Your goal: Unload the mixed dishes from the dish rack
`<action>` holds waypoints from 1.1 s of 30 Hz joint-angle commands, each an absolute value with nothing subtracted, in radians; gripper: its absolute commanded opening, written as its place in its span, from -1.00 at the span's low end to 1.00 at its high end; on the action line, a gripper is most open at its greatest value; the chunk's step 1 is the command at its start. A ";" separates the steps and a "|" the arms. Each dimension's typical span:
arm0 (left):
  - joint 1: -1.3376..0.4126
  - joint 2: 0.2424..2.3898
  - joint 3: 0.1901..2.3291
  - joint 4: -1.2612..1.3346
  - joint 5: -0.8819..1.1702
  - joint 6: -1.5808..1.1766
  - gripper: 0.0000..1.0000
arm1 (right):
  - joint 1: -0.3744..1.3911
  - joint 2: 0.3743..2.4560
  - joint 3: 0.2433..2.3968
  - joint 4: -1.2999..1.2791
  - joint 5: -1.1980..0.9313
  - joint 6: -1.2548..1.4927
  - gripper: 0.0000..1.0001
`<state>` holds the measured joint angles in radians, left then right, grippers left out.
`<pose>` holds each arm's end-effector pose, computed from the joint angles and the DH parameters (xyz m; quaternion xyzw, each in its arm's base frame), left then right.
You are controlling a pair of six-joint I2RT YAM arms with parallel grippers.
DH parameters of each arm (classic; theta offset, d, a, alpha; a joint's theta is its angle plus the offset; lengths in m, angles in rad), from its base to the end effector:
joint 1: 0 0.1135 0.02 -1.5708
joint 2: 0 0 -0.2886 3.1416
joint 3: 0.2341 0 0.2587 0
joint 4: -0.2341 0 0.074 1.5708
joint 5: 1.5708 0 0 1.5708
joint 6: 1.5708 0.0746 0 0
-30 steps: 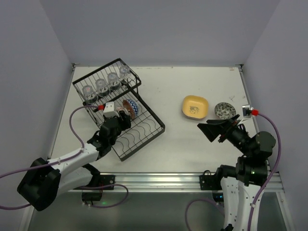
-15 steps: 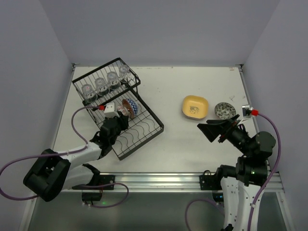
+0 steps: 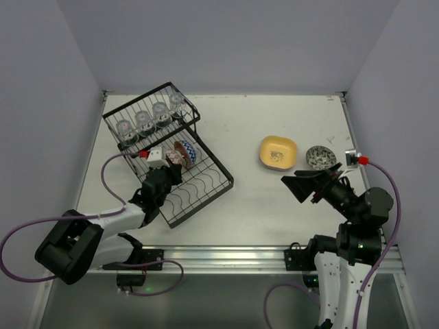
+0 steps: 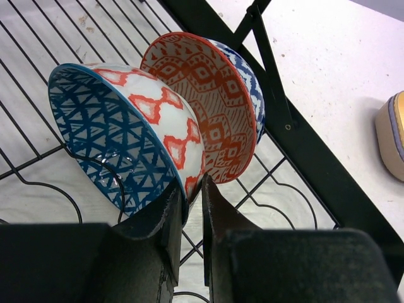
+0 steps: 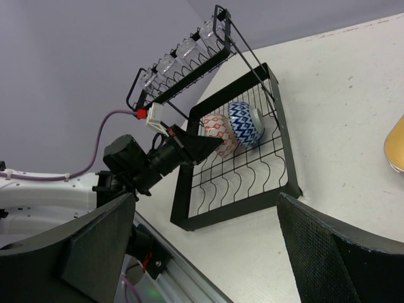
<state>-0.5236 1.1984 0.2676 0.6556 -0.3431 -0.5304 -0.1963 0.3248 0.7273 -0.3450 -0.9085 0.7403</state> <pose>0.2310 -0.1044 0.1771 -0.1057 0.7854 -0.1814 0.5824 0.0842 0.0432 0.3663 -0.0063 0.6945 0.4657 0.5485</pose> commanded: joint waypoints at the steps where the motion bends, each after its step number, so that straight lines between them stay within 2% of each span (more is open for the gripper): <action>1: -0.515 1.197 0.252 0.750 -0.337 -0.551 -1.00 | -0.198 0.325 0.775 -0.342 -0.928 0.735 0.89; 21: -0.517 1.129 0.163 1.058 -0.229 -0.499 -1.00 | -0.196 0.327 0.787 -0.354 -0.933 0.727 0.89; 33: -0.518 1.025 0.163 1.017 -0.215 -0.474 -1.00 | -0.196 0.334 0.790 -0.354 -0.936 0.723 0.89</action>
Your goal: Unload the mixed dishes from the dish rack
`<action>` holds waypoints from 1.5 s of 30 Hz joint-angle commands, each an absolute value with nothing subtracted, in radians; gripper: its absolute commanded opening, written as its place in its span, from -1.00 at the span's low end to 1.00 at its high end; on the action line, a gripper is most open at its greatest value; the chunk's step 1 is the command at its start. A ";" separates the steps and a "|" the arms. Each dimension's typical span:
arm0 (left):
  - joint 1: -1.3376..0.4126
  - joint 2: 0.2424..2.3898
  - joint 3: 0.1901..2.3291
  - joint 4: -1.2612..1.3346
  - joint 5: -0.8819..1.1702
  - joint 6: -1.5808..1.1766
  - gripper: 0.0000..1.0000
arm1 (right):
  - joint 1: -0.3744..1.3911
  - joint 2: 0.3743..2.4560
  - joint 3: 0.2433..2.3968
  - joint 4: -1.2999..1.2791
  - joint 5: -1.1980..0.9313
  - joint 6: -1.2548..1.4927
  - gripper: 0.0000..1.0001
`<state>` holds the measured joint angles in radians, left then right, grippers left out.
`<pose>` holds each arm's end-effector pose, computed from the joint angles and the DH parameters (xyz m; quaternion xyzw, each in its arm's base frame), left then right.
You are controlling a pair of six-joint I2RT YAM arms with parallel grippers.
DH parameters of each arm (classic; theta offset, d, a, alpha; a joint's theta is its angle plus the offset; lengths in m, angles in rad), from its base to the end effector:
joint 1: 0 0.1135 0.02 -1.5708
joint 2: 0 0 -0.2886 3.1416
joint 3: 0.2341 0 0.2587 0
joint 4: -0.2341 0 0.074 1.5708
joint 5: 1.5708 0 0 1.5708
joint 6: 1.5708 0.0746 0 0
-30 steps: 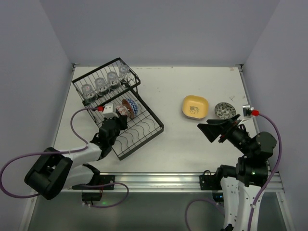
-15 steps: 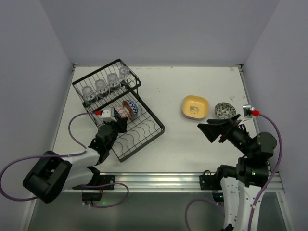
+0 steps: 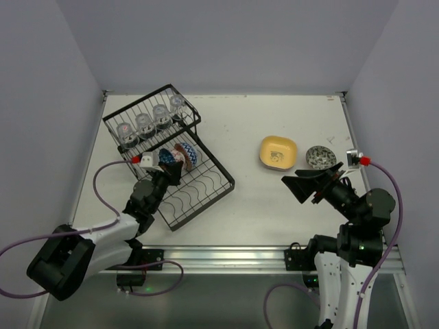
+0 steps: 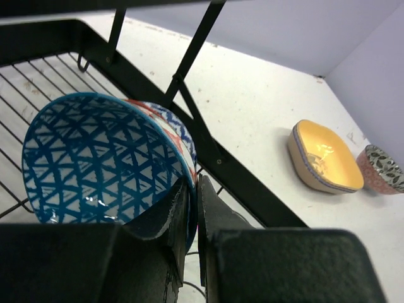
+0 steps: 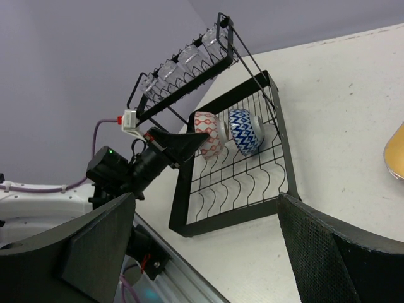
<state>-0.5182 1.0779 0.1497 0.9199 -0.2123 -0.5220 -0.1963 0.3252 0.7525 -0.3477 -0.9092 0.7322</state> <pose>0.2069 -0.0999 0.2010 -0.0759 0.7059 -0.2827 0.6450 0.0803 0.0441 0.3741 -0.0155 0.6894 0.4620 0.5576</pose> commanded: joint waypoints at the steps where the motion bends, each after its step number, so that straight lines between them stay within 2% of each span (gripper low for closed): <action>1: -0.518 1.010 0.161 1.011 -0.215 -0.471 -1.00 | -0.196 0.334 0.787 -0.354 -0.934 0.723 0.89; 10: -0.522 0.861 0.161 0.813 -0.178 -0.486 -1.00 | -0.196 0.342 0.792 -0.350 -0.934 0.729 0.89; 19: -0.572 0.696 0.326 0.277 -0.054 -0.515 -1.00 | -0.196 0.376 0.802 -0.374 -0.913 0.716 0.89; 23: -0.707 0.689 0.455 -0.037 -0.027 -0.477 -1.00 | -0.196 0.451 0.851 -0.466 -0.884 0.640 0.89; 27: -0.860 0.757 0.624 -0.237 -0.048 -0.427 -1.00 | -0.183 0.540 0.929 -0.590 -0.810 0.563 0.85; 30: -1.033 0.898 0.811 -0.412 -0.174 -0.384 -1.00 | -0.118 0.607 0.972 -0.647 -0.766 0.532 0.82; 33: -1.233 1.056 0.981 -0.537 -0.328 -0.293 -1.00 | 0.042 0.697 1.047 -0.724 -0.622 0.483 0.78; 37: -1.446 1.219 1.115 -0.607 -0.301 -0.074 -1.00 | 0.327 0.817 1.140 -0.830 -0.451 0.427 0.67; 38: -1.500 1.235 1.147 -0.612 -0.331 -0.020 -1.00 | 0.380 0.836 1.155 -0.854 -0.349 0.410 0.67; 41: -1.514 1.285 1.181 -0.620 -0.330 0.070 -1.00 | 0.514 0.897 1.187 -0.940 -0.218 0.399 0.65; 44: -1.517 1.336 1.204 -0.632 -0.333 0.122 -1.00 | 0.590 0.928 1.158 -0.951 -0.203 0.408 0.56; 45: -1.517 1.360 1.216 -0.635 -0.336 0.130 -1.00 | 0.609 0.939 1.144 -0.953 -0.183 0.411 0.44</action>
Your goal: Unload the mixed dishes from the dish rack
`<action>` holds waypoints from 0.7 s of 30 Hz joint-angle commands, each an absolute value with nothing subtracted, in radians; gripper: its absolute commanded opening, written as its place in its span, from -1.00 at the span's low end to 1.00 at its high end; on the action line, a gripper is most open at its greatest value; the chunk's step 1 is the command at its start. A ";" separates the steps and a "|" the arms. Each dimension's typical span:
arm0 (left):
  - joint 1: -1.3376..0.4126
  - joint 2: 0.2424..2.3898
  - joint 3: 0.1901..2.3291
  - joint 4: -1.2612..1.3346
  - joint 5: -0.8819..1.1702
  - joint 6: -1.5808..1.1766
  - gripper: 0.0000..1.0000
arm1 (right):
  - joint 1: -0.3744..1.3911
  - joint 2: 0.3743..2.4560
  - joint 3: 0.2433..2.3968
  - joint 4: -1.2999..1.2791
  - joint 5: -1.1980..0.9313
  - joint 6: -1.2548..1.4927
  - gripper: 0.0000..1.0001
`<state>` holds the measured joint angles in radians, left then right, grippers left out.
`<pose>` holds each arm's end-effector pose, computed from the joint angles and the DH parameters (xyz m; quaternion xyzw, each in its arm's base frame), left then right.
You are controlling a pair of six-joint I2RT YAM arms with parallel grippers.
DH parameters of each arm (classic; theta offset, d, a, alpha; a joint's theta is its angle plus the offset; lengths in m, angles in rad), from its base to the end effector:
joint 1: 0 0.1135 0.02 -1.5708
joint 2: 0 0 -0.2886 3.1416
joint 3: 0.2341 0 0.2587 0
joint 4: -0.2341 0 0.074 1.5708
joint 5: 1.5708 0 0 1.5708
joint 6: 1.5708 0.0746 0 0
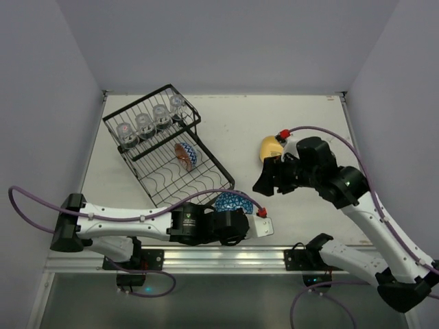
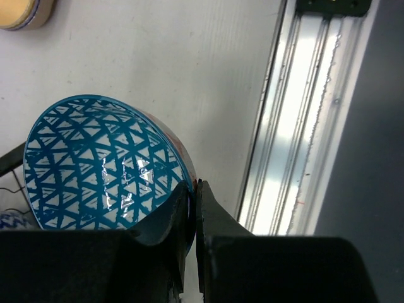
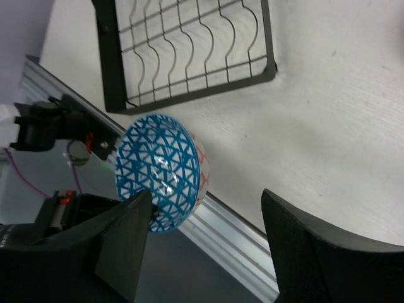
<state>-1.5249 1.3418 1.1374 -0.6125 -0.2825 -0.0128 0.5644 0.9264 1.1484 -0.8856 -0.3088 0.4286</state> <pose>0.0351 -0.3115 0.2961 0.5938 0.7053 -0.1593 0.3529 0.1511 0.1225 0.3688 -0.1275 0.8816 0.3278 0.3149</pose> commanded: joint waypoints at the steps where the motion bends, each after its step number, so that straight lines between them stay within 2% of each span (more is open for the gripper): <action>1: -1.517 1.370 1.221 -0.637 -0.336 0.144 -1.00 | 0.658 0.952 1.141 -0.957 -0.169 0.414 0.40; 3: -1.517 1.385 1.226 -0.635 -0.336 0.152 -1.00 | 0.704 0.998 1.135 -0.966 -0.131 0.423 0.28; 4: -1.517 1.390 1.224 -0.635 -0.344 0.158 -1.00 | 0.747 1.027 1.137 -0.976 -0.120 0.425 0.14; 5: -1.516 1.390 1.223 -0.634 -0.347 0.160 -1.00 | 0.768 1.040 1.137 -0.976 -0.106 0.428 0.14; 6: -1.517 1.391 1.218 -0.634 -0.348 0.163 -1.00 | 0.788 1.052 1.138 -0.985 -0.088 0.433 0.03; 8: -1.516 1.387 1.210 -0.634 -0.348 0.163 -1.00 | 0.830 1.080 1.135 -0.979 -0.060 0.443 -0.06; 15: -1.514 1.347 1.187 -0.617 -0.353 0.160 -1.00 | 0.856 1.143 1.112 -0.951 -0.035 0.463 -0.24; 18: -1.514 1.328 1.180 -0.601 -0.348 0.160 -1.00 | 0.857 1.152 1.114 -0.940 -0.031 0.469 -0.41; 21: -1.513 1.318 1.169 -0.578 -0.350 0.161 -1.00 | 0.858 1.154 1.112 -0.917 -0.049 0.469 -0.66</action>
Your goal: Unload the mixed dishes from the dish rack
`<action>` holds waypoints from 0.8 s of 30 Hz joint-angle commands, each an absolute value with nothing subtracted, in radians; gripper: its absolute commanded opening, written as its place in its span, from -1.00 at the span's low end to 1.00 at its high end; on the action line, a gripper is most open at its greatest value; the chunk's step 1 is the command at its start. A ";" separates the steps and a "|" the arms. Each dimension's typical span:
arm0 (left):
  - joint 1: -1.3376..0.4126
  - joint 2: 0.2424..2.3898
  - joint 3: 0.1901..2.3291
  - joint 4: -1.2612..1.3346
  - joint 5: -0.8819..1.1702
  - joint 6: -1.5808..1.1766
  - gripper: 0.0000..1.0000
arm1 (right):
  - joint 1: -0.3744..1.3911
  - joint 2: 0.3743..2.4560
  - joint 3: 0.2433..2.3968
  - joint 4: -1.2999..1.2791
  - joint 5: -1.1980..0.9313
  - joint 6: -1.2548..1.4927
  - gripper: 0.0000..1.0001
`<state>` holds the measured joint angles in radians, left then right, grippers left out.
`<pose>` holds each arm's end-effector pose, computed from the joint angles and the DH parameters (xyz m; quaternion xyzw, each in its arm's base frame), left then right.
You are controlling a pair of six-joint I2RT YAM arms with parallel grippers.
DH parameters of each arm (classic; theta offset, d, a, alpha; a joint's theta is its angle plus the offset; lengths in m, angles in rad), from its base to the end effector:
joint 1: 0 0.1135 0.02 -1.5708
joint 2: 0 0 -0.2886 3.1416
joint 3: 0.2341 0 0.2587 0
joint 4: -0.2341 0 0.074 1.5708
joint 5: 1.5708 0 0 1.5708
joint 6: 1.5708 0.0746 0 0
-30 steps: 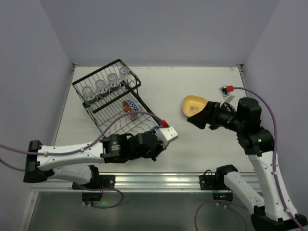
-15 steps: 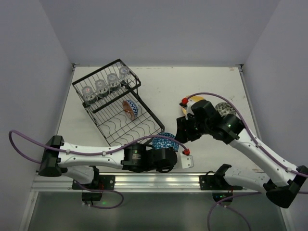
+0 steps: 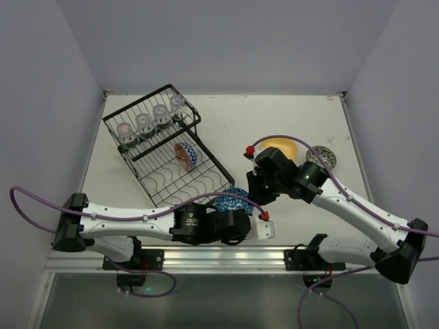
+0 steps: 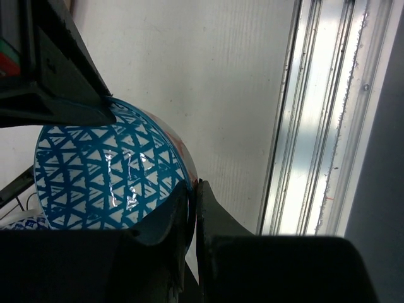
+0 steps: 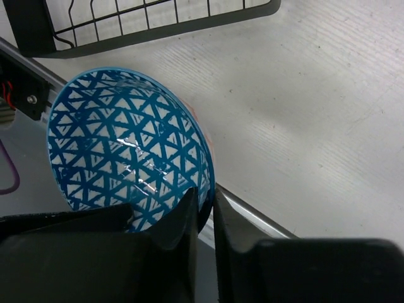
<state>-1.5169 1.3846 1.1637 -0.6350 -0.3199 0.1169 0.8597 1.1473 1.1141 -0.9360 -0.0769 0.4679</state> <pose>0.0407 -0.3185 0.2912 0.6361 0.6737 -0.1084 0.3603 0.1516 0.1847 0.3059 -0.1969 0.9339 0.2113 0.2106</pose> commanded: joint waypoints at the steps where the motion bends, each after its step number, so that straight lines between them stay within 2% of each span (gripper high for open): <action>1: -1.513 1.316 1.167 -0.571 -0.353 0.163 -1.00 | 0.857 1.160 1.112 -0.913 -0.051 0.475 -0.83; 2: -1.511 1.318 1.167 -0.566 -0.351 0.164 -1.00 | 0.857 1.163 1.115 -0.907 -0.051 0.479 -1.00; 5: -1.512 1.322 1.164 -0.555 -0.374 0.166 -1.00 | 0.857 1.170 1.108 -0.878 -0.060 0.486 -1.00; 6: -1.511 1.324 1.163 -0.554 -0.385 0.164 -0.87 | 0.857 1.172 1.108 -0.876 -0.052 0.494 -1.00; 8: -1.511 1.333 1.161 -0.557 -0.431 0.149 -0.37 | 0.856 1.173 1.112 -0.871 -0.028 0.502 -1.00; 9: -1.511 1.333 1.161 -0.561 -0.449 0.137 0.13 | 0.853 1.172 1.117 -0.871 -0.003 0.511 -1.00; 10: -1.509 1.333 1.160 -0.561 -0.468 0.129 0.39 | 0.847 1.172 1.120 -0.870 -0.002 0.514 -1.00; 12: -1.511 1.327 1.158 -0.563 -0.521 0.108 0.77 | 0.825 1.169 1.134 -0.868 0.017 0.515 -1.00; 14: -1.509 1.312 1.157 -0.568 -0.554 0.094 0.99 | 0.775 1.170 1.143 -0.870 0.021 0.515 -1.00; 19: -1.503 1.269 1.147 -0.603 -0.675 0.011 1.00 | 0.554 1.128 1.118 -0.833 -0.033 0.482 -1.00; 24: -1.457 1.258 1.160 -0.816 -0.825 -0.242 1.00 | 0.096 1.048 1.100 -0.740 -0.064 0.477 -1.00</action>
